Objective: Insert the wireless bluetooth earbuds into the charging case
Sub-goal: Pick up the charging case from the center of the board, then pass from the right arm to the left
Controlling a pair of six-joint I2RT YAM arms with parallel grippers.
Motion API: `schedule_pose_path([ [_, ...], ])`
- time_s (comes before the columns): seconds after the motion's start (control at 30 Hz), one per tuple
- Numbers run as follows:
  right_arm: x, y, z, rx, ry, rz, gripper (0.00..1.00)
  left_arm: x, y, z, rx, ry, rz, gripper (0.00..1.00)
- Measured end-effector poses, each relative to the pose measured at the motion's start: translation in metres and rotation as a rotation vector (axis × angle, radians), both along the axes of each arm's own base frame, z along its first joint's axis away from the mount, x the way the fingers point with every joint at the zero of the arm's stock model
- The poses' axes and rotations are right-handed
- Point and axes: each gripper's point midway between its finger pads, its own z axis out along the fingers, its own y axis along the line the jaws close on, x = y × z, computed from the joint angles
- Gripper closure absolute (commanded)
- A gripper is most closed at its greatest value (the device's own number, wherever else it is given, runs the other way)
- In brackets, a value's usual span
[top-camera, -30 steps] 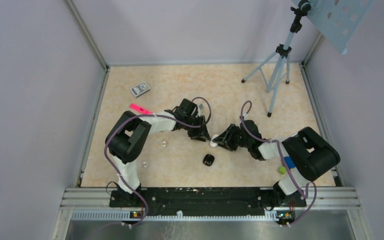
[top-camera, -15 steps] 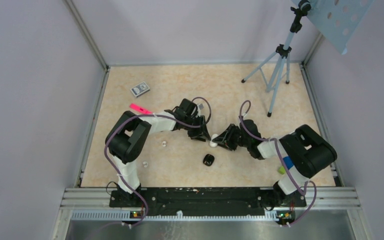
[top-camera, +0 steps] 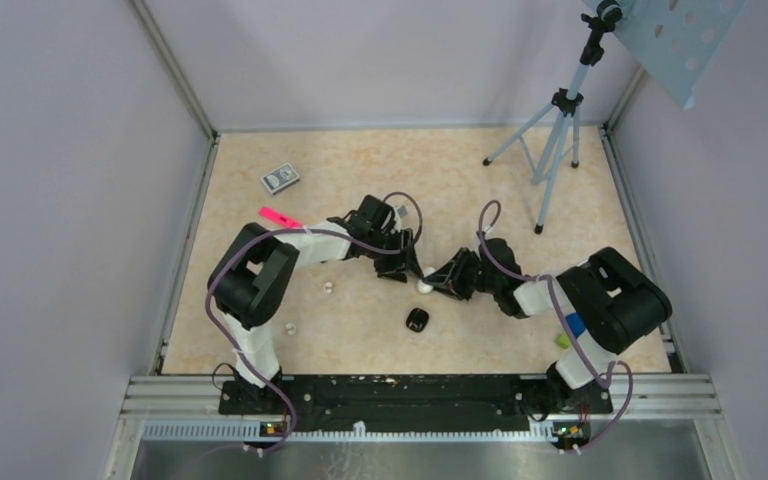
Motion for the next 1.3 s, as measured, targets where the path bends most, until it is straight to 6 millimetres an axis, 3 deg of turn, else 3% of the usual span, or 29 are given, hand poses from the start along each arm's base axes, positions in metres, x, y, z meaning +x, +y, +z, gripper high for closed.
schedule_pose_path([
  [0.17,0.004,-0.005,0.01,0.002,-0.033,0.004,1.0,-0.006,0.014,0.005,0.059,-0.009,-0.024,0.31],
  [0.27,0.011,-0.009,0.028,0.034,-0.083,0.007,1.0,-0.013,0.029,0.011,0.107,-0.007,-0.045,0.17],
  [0.4,0.013,-0.006,0.046,0.092,-0.134,0.048,1.0,0.0,0.029,0.039,0.107,-0.054,-0.082,0.02],
  [0.57,0.006,0.003,0.068,0.161,-0.193,0.123,1.0,0.035,0.015,0.104,0.041,-0.187,-0.106,0.01],
  [0.7,0.002,0.005,0.093,0.201,-0.264,0.157,1.0,0.041,0.022,0.141,-0.022,-0.249,-0.077,0.01],
  [0.8,-0.001,0.005,0.118,0.227,-0.336,0.169,1.0,0.036,0.03,0.153,-0.077,-0.275,-0.039,0.01],
  [1.0,-0.005,0.005,0.158,0.235,-0.458,0.209,1.0,0.018,0.034,0.155,-0.16,-0.272,-0.031,0.01],
  [1.3,-0.013,0.014,0.194,0.292,-0.506,0.309,1.0,-0.005,0.02,0.204,-0.528,-0.237,-0.183,0.01],
])
